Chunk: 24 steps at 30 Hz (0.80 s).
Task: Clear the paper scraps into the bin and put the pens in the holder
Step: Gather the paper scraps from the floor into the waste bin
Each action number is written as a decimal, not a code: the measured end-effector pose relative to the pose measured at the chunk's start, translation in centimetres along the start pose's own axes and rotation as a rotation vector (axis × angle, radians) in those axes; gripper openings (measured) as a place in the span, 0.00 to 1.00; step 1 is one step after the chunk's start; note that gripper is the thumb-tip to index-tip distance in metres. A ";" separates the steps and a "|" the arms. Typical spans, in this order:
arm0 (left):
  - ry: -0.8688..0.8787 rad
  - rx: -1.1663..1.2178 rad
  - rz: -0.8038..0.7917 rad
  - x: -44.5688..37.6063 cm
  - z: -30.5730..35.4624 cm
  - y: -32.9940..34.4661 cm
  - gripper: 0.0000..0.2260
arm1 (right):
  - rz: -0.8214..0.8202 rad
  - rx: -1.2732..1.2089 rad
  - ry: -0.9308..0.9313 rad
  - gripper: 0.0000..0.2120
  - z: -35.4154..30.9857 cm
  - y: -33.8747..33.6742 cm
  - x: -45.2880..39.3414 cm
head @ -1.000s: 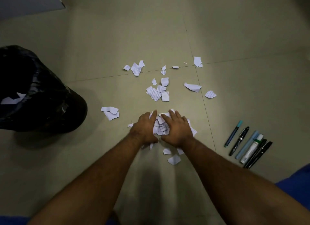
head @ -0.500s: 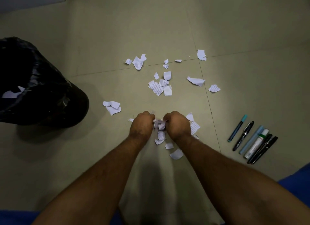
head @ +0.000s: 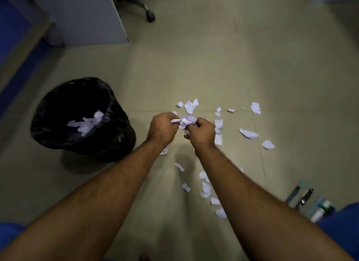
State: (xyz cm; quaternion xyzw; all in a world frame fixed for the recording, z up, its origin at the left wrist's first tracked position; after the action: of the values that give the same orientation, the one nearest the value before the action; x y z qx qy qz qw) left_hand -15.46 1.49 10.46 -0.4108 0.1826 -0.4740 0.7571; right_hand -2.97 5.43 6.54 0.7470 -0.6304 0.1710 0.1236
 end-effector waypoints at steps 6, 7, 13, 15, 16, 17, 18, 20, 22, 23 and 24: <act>-0.079 -0.002 0.170 -2.0 -1.0 -11.4 0.05 | -0.139 -0.063 -0.118 0.05 -8.2 10.0 1.5; -0.114 -0.013 0.189 -2.1 -1.7 -13.2 0.05 | -0.161 -0.059 -0.140 0.08 -9.1 11.8 2.0; -0.306 -0.054 0.345 -2.6 -6.8 -21.6 0.04 | -0.212 0.077 -0.231 0.11 -12.4 20.0 5.3; -0.369 -0.044 0.365 -2.3 -8.8 -22.8 0.04 | -0.245 0.151 -0.244 0.11 -12.8 22.3 6.2; -0.404 -0.032 0.371 -2.2 -10.0 -23.1 0.04 | -0.276 0.204 -0.256 0.10 -12.8 23.4 6.6; -0.426 -0.036 0.374 -2.1 -10.7 -22.9 0.05 | -0.304 0.268 -0.269 0.10 -12.7 24.1 6.9; -0.442 -0.044 0.380 -2.0 -11.4 -22.7 0.05 | -0.325 0.336 -0.280 0.09 -12.6 24.7 7.0; -0.494 -0.099 0.415 -2.2 -12.8 -22.4 0.05 | -0.350 0.409 -0.264 0.12 -12.3 25.4 6.9; -0.530 -0.118 0.460 -2.2 -13.1 -22.5 0.10 | -0.324 0.403 -0.280 0.15 -12.1 25.2 6.8; -0.500 -0.121 0.466 -2.1 -12.5 -22.5 0.13 | -0.287 0.394 -0.304 0.15 -12.2 24.7 6.7; -0.434 -0.114 0.453 -2.1 -11.5 -22.4 0.14 | -0.242 0.370 -0.321 0.15 -12.4 24.0 6.7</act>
State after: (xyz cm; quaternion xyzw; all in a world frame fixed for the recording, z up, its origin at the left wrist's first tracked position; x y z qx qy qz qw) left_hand -36.86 -6.62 21.22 -0.4931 0.1299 -0.1836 0.8404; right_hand -26.88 0.18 19.81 0.8442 -0.5064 0.1467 -0.0968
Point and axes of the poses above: each hand's wrist, its own x-axis away from the middle knuckle, its own y-axis out of the palm, z = x × y, the point moved 3 cm from there along -x, towards the middle knuckle, and after that the axes turned 1 degree about -x, right-handed, at the moved point
